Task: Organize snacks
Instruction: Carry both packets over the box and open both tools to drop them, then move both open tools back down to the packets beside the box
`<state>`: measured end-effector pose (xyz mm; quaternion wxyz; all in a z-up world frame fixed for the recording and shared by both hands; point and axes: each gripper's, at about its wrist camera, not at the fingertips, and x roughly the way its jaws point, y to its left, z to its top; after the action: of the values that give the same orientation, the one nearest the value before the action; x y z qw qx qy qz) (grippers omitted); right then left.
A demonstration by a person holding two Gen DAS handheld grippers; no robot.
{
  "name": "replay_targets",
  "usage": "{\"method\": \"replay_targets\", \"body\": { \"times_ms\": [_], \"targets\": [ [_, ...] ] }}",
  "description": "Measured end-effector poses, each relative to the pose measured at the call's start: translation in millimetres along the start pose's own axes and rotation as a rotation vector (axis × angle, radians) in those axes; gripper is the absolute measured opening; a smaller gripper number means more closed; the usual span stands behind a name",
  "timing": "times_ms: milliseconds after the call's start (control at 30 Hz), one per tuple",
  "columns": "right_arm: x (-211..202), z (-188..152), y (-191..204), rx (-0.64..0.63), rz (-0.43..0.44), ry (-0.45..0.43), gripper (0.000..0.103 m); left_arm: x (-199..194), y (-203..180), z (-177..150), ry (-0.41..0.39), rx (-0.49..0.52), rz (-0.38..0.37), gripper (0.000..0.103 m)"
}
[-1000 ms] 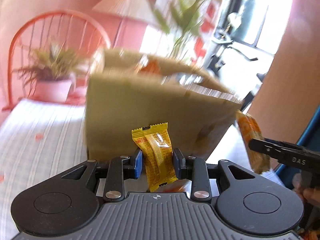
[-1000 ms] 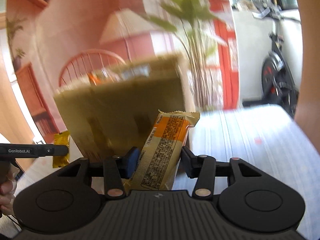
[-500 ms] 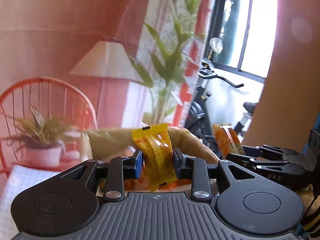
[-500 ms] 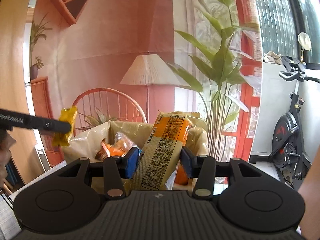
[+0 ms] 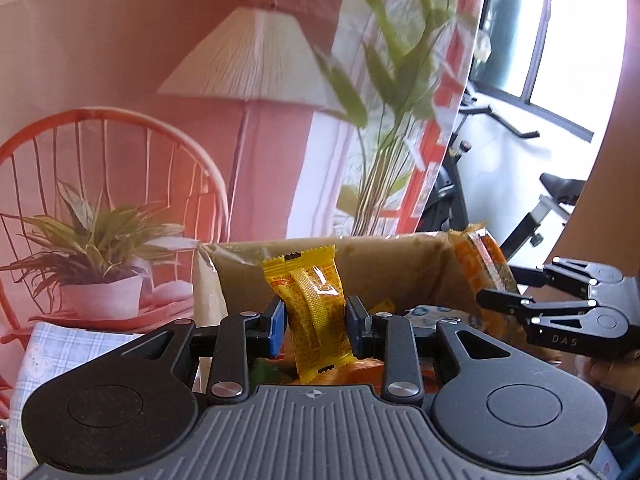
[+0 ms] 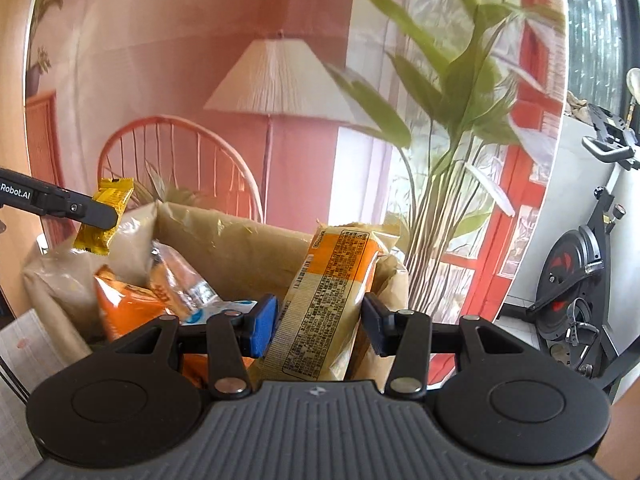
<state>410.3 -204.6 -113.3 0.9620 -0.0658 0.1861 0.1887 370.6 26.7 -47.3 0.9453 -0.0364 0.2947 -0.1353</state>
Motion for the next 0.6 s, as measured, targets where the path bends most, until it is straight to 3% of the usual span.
{"method": "replay_targets", "body": {
  "times_ms": [133, 233, 267, 600],
  "targets": [
    [14.2, 1.4, -0.6, -0.023, -0.001, 0.026, 0.049, 11.2, 1.5, -0.5, 0.028, 0.032, 0.031, 0.036],
    [18.8, 2.2, 0.0, -0.029, -0.018, 0.031, 0.052, 14.7, 1.9, 1.7, 0.026, 0.051, 0.040, 0.064],
    [18.3, 3.0, -0.3, -0.024, -0.023, 0.026, 0.057, 13.2, 1.6, 2.3, 0.015, 0.056, 0.040, 0.066],
    [-22.5, 3.7, 12.0, 0.031, 0.010, -0.053, 0.060, -19.8, -6.5, -3.6, -0.032, 0.073, 0.012, 0.066]
  ]
}}
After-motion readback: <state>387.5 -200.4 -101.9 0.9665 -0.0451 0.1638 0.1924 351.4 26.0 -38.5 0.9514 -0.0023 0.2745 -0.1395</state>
